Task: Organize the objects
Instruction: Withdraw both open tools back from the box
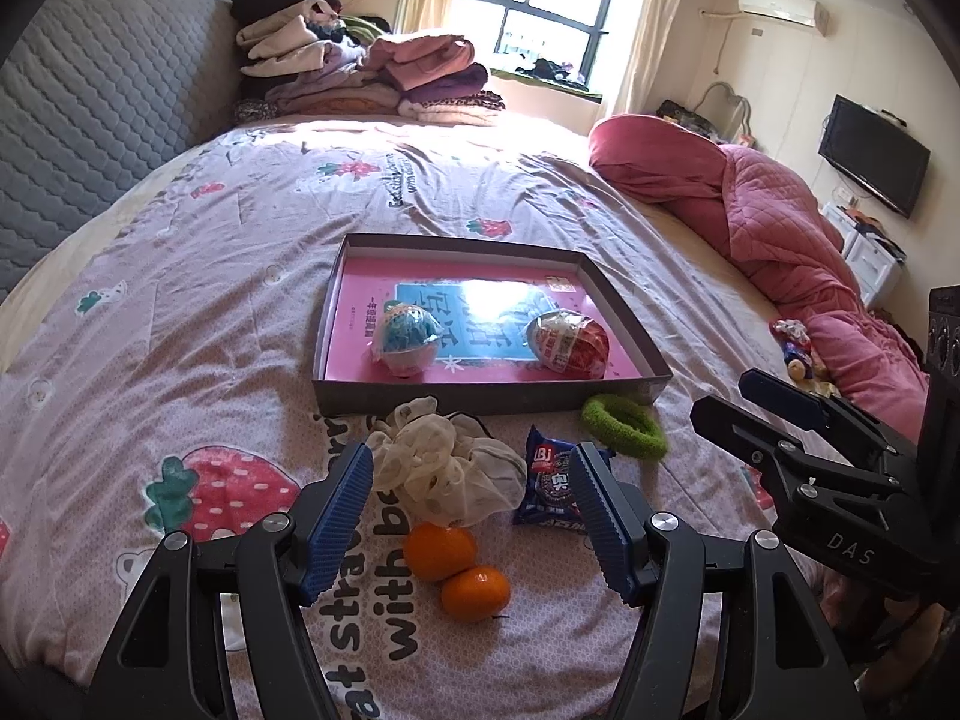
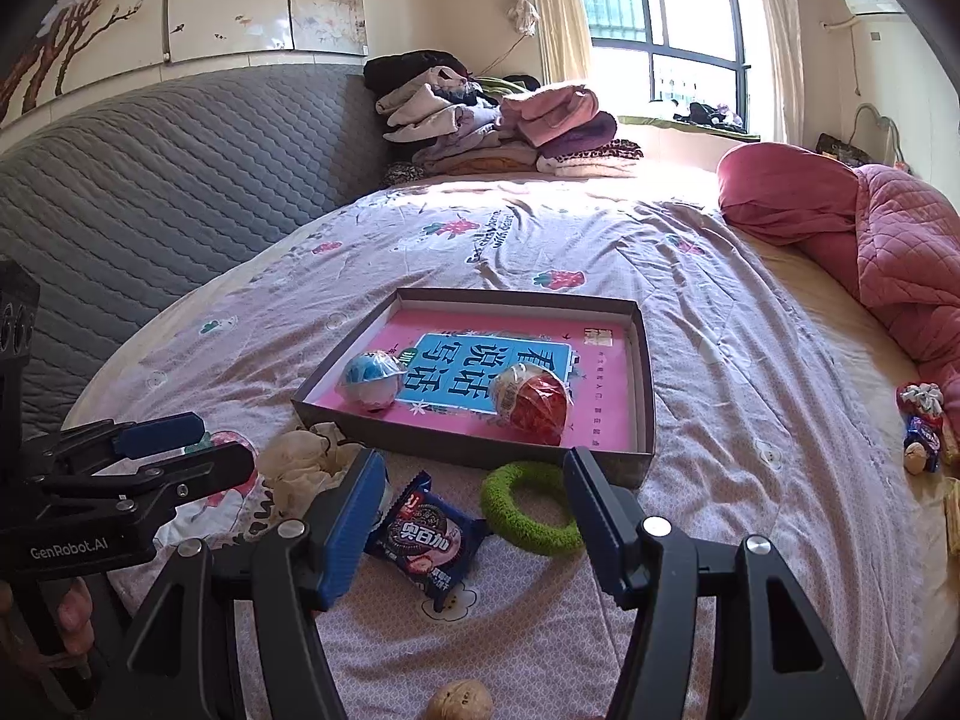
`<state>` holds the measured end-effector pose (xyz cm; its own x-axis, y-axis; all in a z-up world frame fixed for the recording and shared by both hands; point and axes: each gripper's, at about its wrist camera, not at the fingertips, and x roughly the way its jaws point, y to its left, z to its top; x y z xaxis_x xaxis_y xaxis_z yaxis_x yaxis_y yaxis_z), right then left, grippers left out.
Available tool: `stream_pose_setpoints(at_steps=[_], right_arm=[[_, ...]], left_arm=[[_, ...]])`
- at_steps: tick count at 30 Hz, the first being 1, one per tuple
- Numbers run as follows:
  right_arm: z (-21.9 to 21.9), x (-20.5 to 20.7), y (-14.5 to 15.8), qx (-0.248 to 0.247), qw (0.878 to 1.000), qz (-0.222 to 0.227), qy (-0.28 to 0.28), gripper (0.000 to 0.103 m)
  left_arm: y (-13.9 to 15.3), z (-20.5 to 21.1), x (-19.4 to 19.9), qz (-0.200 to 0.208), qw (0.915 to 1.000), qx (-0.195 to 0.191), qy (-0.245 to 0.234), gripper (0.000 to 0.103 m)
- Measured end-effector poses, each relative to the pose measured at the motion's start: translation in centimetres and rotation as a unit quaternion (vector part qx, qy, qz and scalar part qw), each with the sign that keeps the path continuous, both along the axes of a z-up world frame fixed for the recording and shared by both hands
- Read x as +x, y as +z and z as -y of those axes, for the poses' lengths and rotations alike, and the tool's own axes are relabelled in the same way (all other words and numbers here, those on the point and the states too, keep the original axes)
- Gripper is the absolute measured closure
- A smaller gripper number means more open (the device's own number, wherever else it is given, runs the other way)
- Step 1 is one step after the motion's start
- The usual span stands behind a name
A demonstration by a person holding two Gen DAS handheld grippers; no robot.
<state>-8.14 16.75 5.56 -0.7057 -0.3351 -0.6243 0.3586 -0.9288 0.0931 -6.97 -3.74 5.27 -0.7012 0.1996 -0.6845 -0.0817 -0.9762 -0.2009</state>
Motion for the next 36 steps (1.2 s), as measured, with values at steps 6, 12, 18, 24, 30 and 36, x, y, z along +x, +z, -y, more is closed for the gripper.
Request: stream_pose_setpoints(at_steps=[6,12,18,24,30,36], right_arm=[[0.0,0.9,0.0,0.003,1.0,0.0,0.001,0.041],[-0.3,1.6,0.1,-0.001,1.0,0.001,0.0,0.041],[-0.7,2.3,-0.3,0.0,1.0,0.006,-0.002,0.041],[-0.8,3.0,-0.9,0.005,1.0,0.014,-0.001,0.041],[-0.8,3.5,-1.5,0.01,1.0,0.02,0.001,0.041],[-0.8,4.0,-2.2,0.016,1.0,0.027,0.003,0.041]], left_arm=[[0.2,-0.3,0.9,-0.002,1.0,-0.003,0.0,0.034],[-0.4,-0.6,1.5,0.008,0.9999,-0.008,-0.002,0.034],[-1.1,-1.0,2.0,0.021,0.9997,-0.015,-0.002,0.034],[-1.6,-1.4,2.5,0.027,0.9995,-0.017,-0.005,0.034],[-2.1,-1.7,2.7,0.034,0.9992,-0.02,-0.008,0.034],[-2.7,-1.7,2.8,0.042,0.9989,-0.021,-0.008,0.034]])
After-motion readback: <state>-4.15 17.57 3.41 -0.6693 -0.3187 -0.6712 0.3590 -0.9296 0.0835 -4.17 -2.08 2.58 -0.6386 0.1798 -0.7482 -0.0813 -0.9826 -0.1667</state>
